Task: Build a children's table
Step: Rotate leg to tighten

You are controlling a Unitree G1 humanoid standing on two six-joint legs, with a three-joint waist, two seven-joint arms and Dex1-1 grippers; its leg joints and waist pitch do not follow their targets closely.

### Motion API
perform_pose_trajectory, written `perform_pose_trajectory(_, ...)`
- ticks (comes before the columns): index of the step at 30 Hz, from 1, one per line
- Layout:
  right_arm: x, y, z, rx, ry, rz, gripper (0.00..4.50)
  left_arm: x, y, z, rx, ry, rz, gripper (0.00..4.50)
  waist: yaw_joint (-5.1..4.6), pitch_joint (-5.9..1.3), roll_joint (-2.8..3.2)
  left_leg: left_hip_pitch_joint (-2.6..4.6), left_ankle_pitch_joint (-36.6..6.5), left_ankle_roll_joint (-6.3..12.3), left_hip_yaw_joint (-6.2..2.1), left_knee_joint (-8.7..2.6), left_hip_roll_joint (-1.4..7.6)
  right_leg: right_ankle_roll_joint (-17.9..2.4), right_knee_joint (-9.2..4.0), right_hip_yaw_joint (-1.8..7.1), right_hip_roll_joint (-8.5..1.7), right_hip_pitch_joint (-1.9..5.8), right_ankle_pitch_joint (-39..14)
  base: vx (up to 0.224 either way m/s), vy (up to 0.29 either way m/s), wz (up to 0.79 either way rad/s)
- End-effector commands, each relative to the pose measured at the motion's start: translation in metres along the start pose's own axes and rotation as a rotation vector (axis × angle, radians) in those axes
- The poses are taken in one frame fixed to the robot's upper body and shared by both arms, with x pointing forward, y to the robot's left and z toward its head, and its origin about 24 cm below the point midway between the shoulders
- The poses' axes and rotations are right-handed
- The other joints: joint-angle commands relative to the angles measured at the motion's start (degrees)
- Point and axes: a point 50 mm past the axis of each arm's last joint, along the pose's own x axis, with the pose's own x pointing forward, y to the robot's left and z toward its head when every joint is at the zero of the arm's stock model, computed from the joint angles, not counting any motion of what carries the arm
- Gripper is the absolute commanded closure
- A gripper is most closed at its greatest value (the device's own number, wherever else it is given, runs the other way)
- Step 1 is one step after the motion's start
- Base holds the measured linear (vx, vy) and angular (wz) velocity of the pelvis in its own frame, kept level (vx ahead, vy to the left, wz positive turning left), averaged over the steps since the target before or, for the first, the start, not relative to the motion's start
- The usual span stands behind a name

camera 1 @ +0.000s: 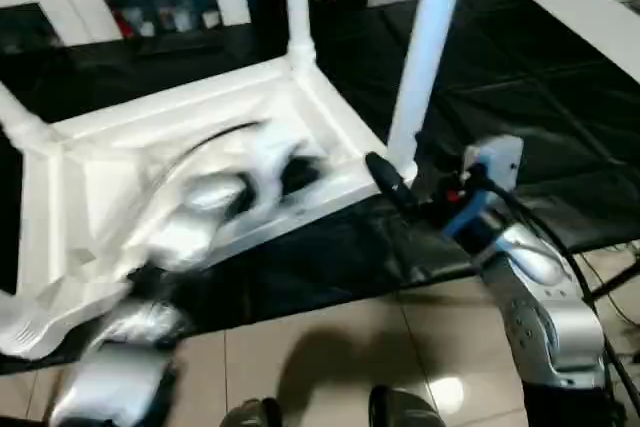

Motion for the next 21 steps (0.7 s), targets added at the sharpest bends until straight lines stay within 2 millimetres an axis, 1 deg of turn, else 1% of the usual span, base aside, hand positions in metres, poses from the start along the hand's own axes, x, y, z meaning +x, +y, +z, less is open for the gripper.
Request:
perform_pose_trajectory(1,0.009,0.005,-0.003,0.003,0.048,0.035,0.00,-0.017,-0.003,0.007,0.010,-0.014,-0.038,3.49,0.35,-5.26,0.02,1.26,-11.3,4.60,-1.11,-3.53,2.84,-12.4,-3.40,2.44,-3.51,3.04,-17.9,0.000,0.000,0.00)
perform_pose_trajectory(2,0.012,0.006,-0.005,0.001,0.069,0.047,0.00,-0.028,-0.005,0.005,0.007,0.000,-0.058,3.49,0.59,-5.11,-0.19,1.29,-11.9,4.00,-1.21,-3.70,2.96,-12.0,-3.36,2.52,-3.53,2.96,-19.5,0.000,0.000,0.00)
perform_pose_trajectory(3,0.019,0.007,-0.008,0.007,0.099,0.058,0.00,-0.045,-0.010,0.004,0.012,0.013,-0.094,3.49,0.63,-4.95,-0.02,1.28,-12.7,3.12,-1.21,-3.89,2.98,-11.7,-3.29,2.52,-3.45,2.84,-20.5,0.000,0.000,0.00)
perform_pose_trajectory(4,0.020,0.007,-0.009,0.008,0.102,0.058,0.00,-0.046,-0.010,0.004,0.013,0.014,-0.098,3.49,0.69,-5.04,0.14,1.44,-13.4,2.47,-1.45,-3.92,3.20,-11.8,-3.01,2.60,-3.63,2.78,-20.8,0.000,0.000,0.00)
perform_pose_trajectory(5,0.023,0.007,-0.009,0.012,0.110,0.057,0.00,-0.050,-0.011,0.005,0.016,0.014,-0.107,3.49,0.50,-4.67,0.06,1.51,-15.1,1.95,-1.16,-3.93,2.92,-11.1,-3.38,2.67,-3.26,2.44,-22.4,0.000,0.000,0.00)
perform_pose_trajectory(6,0.031,0.005,-0.012,0.018,0.131,0.048,0.00,-0.057,-0.017,0.008,0.007,0.009,-0.135,3.49,0.95,-4.75,-0.56,2.19,-16.5,1.39,-0.94,-3.86,2.85,-10.6,-3.81,2.79,-3.05,1.96,-23.3,0.000,0.000,0.00)
perform_pose_trajectory(7,0.035,0.004,-0.014,0.017,0.138,0.043,0.00,-0.059,-0.020,0.009,0.003,0.008,-0.147,3.49,1.20,-4.93,-0.31,2.15,-16.6,0.68,-1.14,-3.70,2.88,-11.3,-3.07,2.91,-3.44,2.11,-22.7,0.000,0.000,0.00)
perform_pose_trajectory(8,0.036,0.004,-0.014,0.017,0.141,0.041,0.00,-0.059,-0.021,0.009,0.002,0.008,-0.152,3.49,1.15,-4.69,-0.19,1.69,-16.5,0.58,-1.29,-4.02,2.76,-11.2,-3.13,2.86,-3.41,2.39,-23.3,0.000,0.000,0.00)
perform_pose_trajectory(9,0.046,0.001,-0.019,0.023,0.173,0.002,0.00,-0.064,-0.031,0.006,-0.005,0.053,-0.200,3.49,1.46,-4.73,0.33,2.36,-18.2,-0.36,-1.14,-3.90,2.77,-10.2,-3.33,2.87,-3.19,1.87,-24.3,0.000,0.000,0.00)
perform_pose_trajectory(10,0.047,0.000,-0.019,0.023,0.175,0.000,0.00,-0.064,-0.032,0.005,-0.005,0.056,-0.204,3.49,1.24,-4.81,0.10,2.12,-18.1,-0.83,-1.37,-3.98,2.83,-10.5,-3.04,2.90,-3.29,2.09,-23.5,0.000,0.000,0.00)
perform_pose_trajectory(11,0.051,-0.001,-0.021,0.023,0.189,-0.020,0.00,-0.066,-0.037,0.003,-0.008,0.085,-0.226,3.49,0.92,-4.71,0.02,1.23,-18.2,-1.00,-1.62,-4.29,2.65,-10.1,-2.74,2.71,-3.29,2.83,-23.7,0.000,0.000,0.00)
perform_pose_trajectory(12,0.057,-0.004,-0.022,0.026,0.195,-0.062,0.00,-0.067,-0.043,-0.002,-0.022,0.124,-0.244,3.49,0.99,-4.65,0.12,1.56,-18.7,-1.02,-1.46,-4.28,2.64,-9.6,-3.05,2.76,-3.16,2.50,-24.3,0.000,0.000,0.00)
perform_pose_trajectory(13,0.061,-0.008,-0.023,0.019,0.198,-0.107,0.00,-0.068,-0.047,-0.007,-0.024,0.159,-0.248,3.49,0.94,-4.75,0.25,2.19,-19.2,-1.38,-1.24,-3.92,2.54,-9.6,-3.35,2.96,-3.19,1.96,-24.2,0.000,0.000,0.00)
perform_pose_trajectory(14,0.064,-0.010,-0.024,0.015,0.200,-0.135,0.00,-0.068,-0.049,-0.010,-0.025,0.179,-0.247,3.49,0.77,-4.75,0.20,1.57,-18.8,-1.51,-1.39,-4.06,2.39,-9.6,-3.07,2.87,-3.12,2.42,-23.9,0.000,0.000,0.00)
perform_pose_trajectory(15,0.066,-0.015,-0.024,0.011,0.192,-0.187,0.00,-0.066,-0.051,-0.015,-0.029,0.211,-0.231,3.49,0.89,-5.02,0.28,1.86,-18.2,-1.61,-1.24,-3.89,2.46,-9.5,-3.16,2.98,-3.20,2.21,-23.0,0.000,0.000,0.00)
perform_pose_trajectory(16,0.067,-0.017,-0.024,0.009,0.187,-0.219,0.00,-0.065,-0.051,-0.018,-0.032,0.232,-0.219,3.49,0.83,-4.96,0.25,1.89,-18.2,-1.56,-1.16,-3.83,2.33,-9.5,-3.18,2.97,-3.10,2.15,-22.9,0.000,0.000,0.00)
perform_pose_trajectory(17,0.068,-0.023,-0.025,-0.012,0.187,-0.274,0.00,-0.064,-0.053,-0.024,-0.024,0.272,-0.202,3.49,0.99,-5.19,0.37,2.01,-17.9,-1.41,-1.14,-3.71,2.24,-9.5,-3.13,2.94,-3.07,2.29,-22.4,0.000,0.000,0.00)
perform_pose_trajectory(18,0.068,-0.024,-0.025,-0.015,0.187,-0.287,0.00,-0.064,-0.053,-0.025,-0.021,0.283,-0.197,3.49,1.05,-5.17,0.37,1.98,-17.8,-1.51,-1.17,-3.74,2.34,-9.5,-3.07,2.92,-3.06,2.21,-22.1,0.000,0.000,0.00)
perform_pose_trajectory(19,0.068,-0.031,-0.027,-0.030,0.189,-0.343,0.00,-0.063,-0.053,-0.031,-0.008,0.331,-0.174,3.49,1.06,-5.25,0.35,1.92,-17.5,-1.49,-1.18,-3.72,2.29,-9.5,-2.96,2.86,-2.96,2.37,-21.3,0.000,0.000,0.00)
perform_pose_trajectory(20,0.068,-0.034,-0.027,-0.034,0.190,-0.367,0.00,-0.062,-0.053,-0.034,-0.001,0.348,-0.162,3.49,1.07,-5.31,0.38,1.95,-17.5,-1.52,-1.23,-3.71,2.29,-9.7,-2.86,2.85,-2.97,2.35,-21.0,0.000,0.000,0.00)
perform_pose_trajectory(21,0.067,-0.039,-0.027,-0.042,0.190,-0.401,0.00,-0.060,-0.052,-0.037,0.012,0.372,-0.132,3.49,1.02,-5.35,0.77,2.04,-17.5,-1.58,-1.18,-3.62,2.27,-9.7,-2.73,2.81,-2.78,2.37,-19.8,0.000,0.000,0.00)
